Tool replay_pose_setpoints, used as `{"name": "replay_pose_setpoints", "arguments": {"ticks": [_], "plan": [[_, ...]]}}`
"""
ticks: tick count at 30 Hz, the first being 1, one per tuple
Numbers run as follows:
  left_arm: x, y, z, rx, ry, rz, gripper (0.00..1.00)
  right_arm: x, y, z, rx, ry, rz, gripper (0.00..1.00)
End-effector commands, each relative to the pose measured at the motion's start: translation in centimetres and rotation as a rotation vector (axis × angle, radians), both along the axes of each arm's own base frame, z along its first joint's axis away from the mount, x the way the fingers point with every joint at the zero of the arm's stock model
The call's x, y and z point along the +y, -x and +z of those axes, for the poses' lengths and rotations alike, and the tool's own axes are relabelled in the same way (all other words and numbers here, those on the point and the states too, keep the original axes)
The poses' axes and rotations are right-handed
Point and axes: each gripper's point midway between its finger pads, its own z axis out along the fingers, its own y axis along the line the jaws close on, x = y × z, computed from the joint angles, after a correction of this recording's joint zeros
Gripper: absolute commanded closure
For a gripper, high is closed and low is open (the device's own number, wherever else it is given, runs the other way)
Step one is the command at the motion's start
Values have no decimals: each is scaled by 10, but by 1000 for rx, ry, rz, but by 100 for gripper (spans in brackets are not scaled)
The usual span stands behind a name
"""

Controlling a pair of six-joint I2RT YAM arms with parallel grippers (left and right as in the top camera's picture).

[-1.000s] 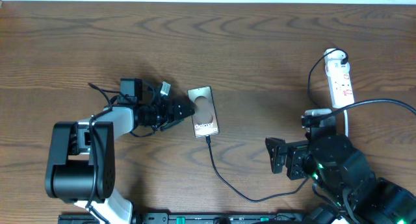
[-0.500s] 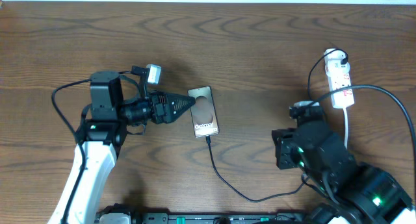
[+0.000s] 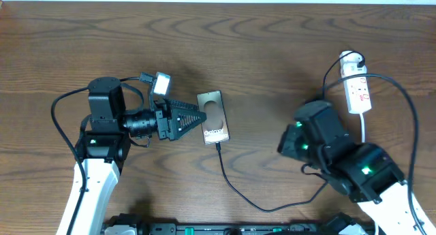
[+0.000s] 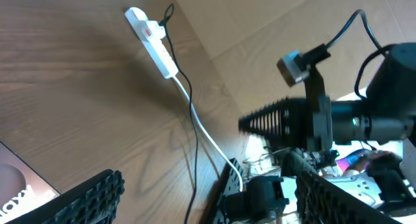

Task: Plug charger to phone and switch on socket
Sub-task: 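Move the right gripper up toward the white power strip, then press the orange switch on the power strip with the right gripper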

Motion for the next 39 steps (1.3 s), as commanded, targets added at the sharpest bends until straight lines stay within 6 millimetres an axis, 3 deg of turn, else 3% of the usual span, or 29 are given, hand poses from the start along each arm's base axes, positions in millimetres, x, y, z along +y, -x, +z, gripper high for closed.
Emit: {"name": "replay_pose_setpoints", "arguments": {"ticks": [1,8,12,17,20,23,29,32,39], "plan": [[-1,4,5,-17,13,-22,14,-49,-14,25,-121,21,-205,99],[0,4,5,-17,11,-18,13,-119,-16,58,-266,85,-404,99],[-2,2,2,-16,-5,-5,13,-158,-16,56,-248,134,-543,99],[-21,5,-8,-17,-63,-13,13,-212,-29,36,-160,160,-741,99],[-31,4,-18,-10,-122,10,13,-229,-47,23,-115,116,-770,99],[-30,-4,-46,42,-259,113,13,-244,-67,3,-45,66,-788,99],[0,-2,-111,144,-648,325,13,-273,-117,-33,98,-4,-808,99],[4,5,-121,156,-722,334,13,-281,-140,-47,153,-44,-838,99],[3,8,-123,159,-733,326,13,-287,-184,-92,272,-170,-923,99]]}}
